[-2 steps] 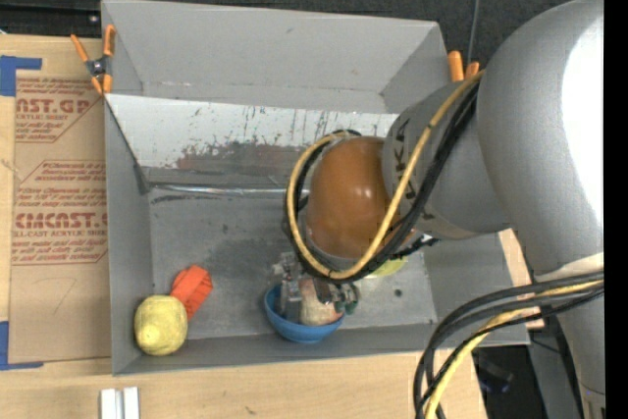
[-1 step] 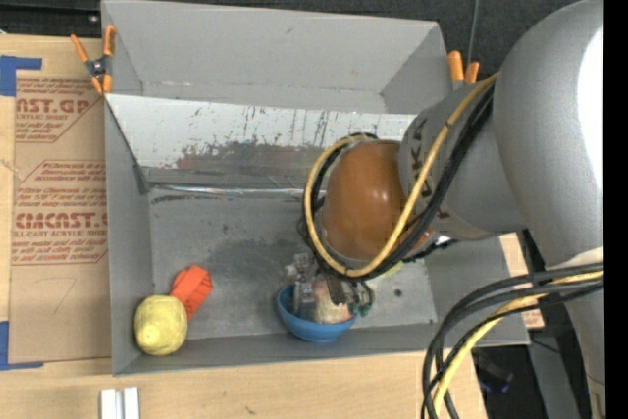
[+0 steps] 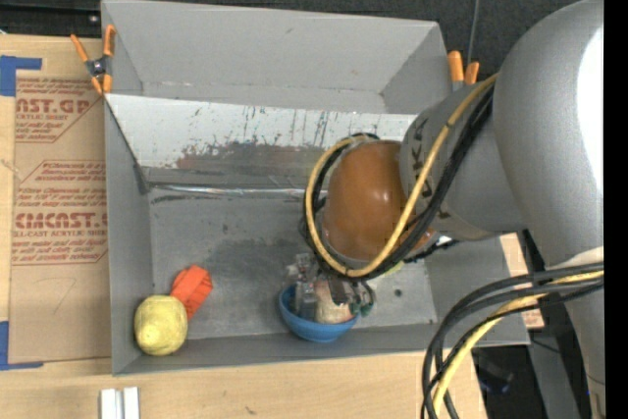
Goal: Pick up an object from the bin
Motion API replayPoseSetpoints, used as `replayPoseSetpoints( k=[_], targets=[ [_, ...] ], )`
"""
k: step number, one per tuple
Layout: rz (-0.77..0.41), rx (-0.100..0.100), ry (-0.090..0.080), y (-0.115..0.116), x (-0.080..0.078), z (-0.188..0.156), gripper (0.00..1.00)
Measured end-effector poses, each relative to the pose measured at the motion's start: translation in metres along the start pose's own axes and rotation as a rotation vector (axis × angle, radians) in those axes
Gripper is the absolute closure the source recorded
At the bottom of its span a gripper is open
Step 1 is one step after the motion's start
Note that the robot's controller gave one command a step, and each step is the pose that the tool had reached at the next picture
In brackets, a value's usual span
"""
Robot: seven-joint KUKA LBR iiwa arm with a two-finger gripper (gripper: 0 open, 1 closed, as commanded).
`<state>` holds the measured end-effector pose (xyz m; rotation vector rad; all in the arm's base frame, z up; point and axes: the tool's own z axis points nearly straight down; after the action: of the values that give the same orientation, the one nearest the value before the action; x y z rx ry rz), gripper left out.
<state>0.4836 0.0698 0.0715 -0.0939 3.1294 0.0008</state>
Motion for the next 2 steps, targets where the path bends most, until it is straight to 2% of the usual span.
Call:
replayPoseSetpoints(
  k=[2],
  targets=[
    [-0.006,-0.003,0.001,0.0091,-0.0003,-0.0071,1.00]
  ],
)
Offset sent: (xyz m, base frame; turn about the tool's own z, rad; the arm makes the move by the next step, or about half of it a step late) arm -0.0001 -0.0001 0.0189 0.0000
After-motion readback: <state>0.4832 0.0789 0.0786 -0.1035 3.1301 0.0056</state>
